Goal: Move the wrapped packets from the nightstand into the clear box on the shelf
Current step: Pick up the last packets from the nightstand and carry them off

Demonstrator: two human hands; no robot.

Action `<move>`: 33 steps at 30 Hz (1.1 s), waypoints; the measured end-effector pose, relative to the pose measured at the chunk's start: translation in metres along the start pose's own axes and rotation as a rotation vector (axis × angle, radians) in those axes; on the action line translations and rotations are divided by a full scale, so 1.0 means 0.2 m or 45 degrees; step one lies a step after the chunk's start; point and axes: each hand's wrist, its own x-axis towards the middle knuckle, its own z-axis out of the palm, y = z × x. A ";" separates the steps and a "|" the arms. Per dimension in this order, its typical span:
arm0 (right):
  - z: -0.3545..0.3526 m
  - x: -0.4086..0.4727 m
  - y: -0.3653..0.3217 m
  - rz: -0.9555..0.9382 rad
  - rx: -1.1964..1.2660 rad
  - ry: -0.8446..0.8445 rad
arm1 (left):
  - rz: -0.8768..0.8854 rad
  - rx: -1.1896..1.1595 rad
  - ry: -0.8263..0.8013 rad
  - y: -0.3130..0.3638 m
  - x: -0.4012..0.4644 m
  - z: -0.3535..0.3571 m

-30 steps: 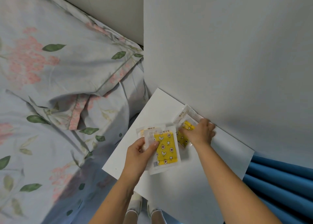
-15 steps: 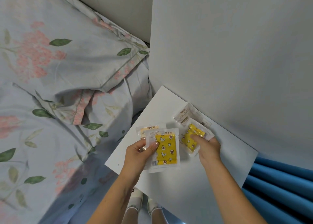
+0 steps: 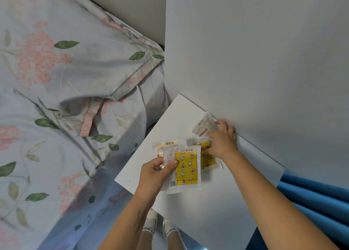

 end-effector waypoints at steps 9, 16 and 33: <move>0.04 -0.02 0.01 0.032 0.251 0.001 | 0.020 -0.049 -0.004 0.00 -0.01 0.01; 0.04 0.01 -0.03 -0.122 0.024 -0.028 | 0.026 -0.062 0.029 -0.03 -0.03 0.02; 0.13 -0.45 -0.19 -0.076 1.259 -0.197 | 0.172 -0.239 0.403 -0.11 -0.24 -0.36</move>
